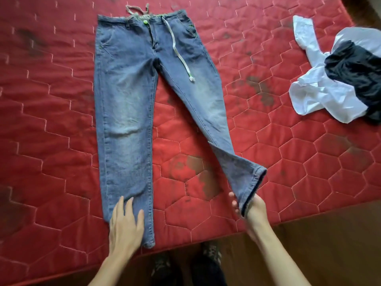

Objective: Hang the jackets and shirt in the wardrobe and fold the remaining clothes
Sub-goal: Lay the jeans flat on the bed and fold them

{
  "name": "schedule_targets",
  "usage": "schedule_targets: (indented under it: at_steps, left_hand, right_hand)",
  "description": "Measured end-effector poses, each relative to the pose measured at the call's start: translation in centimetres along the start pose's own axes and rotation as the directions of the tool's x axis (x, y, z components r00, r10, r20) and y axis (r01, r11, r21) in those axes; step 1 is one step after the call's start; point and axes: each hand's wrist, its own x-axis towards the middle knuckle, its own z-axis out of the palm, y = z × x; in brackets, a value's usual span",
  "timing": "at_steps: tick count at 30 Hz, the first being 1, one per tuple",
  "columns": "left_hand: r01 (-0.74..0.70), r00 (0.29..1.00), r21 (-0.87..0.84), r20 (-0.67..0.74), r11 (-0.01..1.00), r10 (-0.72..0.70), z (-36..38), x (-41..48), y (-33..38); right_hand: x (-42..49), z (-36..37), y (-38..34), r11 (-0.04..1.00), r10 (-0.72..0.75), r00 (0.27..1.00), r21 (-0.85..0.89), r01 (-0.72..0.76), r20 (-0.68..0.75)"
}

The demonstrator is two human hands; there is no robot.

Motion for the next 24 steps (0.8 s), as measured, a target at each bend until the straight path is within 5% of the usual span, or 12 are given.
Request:
schedule_targets:
  at_steps: [4, 7, 10, 13, 17, 20, 22, 24]
  left_hand:
    - [0.124, 0.991, 0.037, -0.048, 0.992, -0.123, -0.1, -1.3, -0.3]
    - [0.235, 0.968, -0.002, -0.087, 0.972, -0.234, -0.2, -2.1, -1.0]
    - [0.326, 0.94, -0.134, -0.062, 0.936, -0.336, -0.3, -2.3, -1.7]
    - [0.303, 0.944, -0.212, -0.069, 0.929, -0.324, -1.2, -2.4, -0.8]
    - [0.36, 0.905, -0.422, -0.057, 0.832, -0.421, -2.0, -2.3, -0.2]
    - [0.361, 0.889, -0.496, -0.073, 0.79, -0.452, -2.4, -2.0, -1.0]
    - [0.324, 0.902, -0.614, -0.028, 0.72, -0.43, -2.7, -2.1, -1.2]
    - [0.298, 0.904, -0.738, 0.014, 0.606, -0.427, -3.1, -2.1, -1.0]
  right_hand:
    - [0.1, -1.4, 0.0, 0.857, -0.344, 0.935, -0.435, 0.277, -0.084]
    - [-0.7, -2.2, -1.9, 0.678, -0.66, 0.723, -0.577, 0.455, -0.205]
    - [-1.7, -2.0, -3.3, 0.222, -0.919, 0.382, -0.677, 0.701, 0.094]
    - [-2.5, -1.0, -1.8, -0.196, -0.842, 0.184, -0.606, 0.771, 0.507]
    - [-2.7, -0.4, 4.7, -0.293, -0.655, 0.229, -0.521, 0.802, 0.72]
    - [-2.8, -0.7, 9.4, -0.299, -0.363, 0.286, -0.402, 0.866, 0.887]
    - [-3.2, -1.5, 10.5, -0.184, -0.281, 0.385, -0.443, 0.877, 0.879]
    - [-3.0, -2.3, 10.0, 0.002, -0.399, 0.526, -0.572, 0.82, 0.751]
